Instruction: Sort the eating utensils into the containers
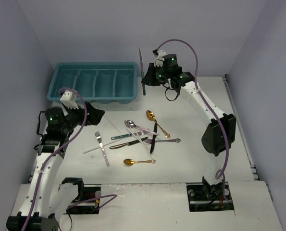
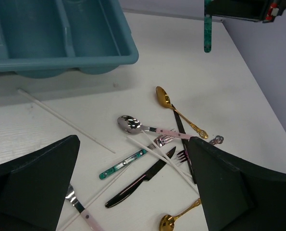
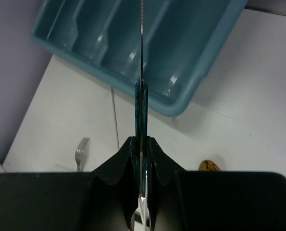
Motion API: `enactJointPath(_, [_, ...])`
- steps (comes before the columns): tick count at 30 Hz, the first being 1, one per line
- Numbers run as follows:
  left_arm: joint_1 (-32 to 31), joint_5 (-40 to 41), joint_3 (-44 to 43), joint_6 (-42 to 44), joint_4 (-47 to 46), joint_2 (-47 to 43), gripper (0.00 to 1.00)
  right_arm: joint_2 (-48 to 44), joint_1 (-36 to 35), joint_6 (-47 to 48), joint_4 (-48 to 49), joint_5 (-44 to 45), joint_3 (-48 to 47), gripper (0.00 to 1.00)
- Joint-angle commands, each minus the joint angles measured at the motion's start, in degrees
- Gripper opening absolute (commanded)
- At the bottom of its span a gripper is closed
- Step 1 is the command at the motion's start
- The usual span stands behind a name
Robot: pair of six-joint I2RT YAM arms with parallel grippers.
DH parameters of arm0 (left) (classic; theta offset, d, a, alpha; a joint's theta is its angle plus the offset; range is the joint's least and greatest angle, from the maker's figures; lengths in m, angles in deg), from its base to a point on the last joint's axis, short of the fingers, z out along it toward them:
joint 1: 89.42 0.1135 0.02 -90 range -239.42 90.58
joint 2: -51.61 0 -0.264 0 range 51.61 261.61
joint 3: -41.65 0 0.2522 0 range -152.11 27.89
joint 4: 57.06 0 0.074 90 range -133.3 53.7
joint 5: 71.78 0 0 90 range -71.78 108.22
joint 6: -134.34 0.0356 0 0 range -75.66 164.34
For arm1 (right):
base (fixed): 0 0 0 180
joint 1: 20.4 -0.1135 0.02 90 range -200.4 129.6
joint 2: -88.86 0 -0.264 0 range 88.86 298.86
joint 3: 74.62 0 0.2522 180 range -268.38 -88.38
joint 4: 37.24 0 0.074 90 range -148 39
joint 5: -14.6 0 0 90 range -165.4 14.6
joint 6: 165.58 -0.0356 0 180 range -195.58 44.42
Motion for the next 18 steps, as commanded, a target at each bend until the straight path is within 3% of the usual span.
enactJointPath(1, [-0.2, 6.6, 0.8, 2.3, -0.5, -6.4, 0.97, 5.7, -2.4, -13.8, 9.9, 7.2, -5.5, 0.0])
enactJointPath(9, [-0.2, 17.7, 1.4, 11.9, 9.2, -14.8, 0.97, 18.5, -4.8, -18.7, 11.4, 12.1, -15.3, 0.0])
enactJointPath(18, [0.0, 19.8, 2.0, 15.7, 17.6, -22.4, 0.97, 27.8, -5.9, -19.6, 14.4, 12.2, -23.7, 0.0])
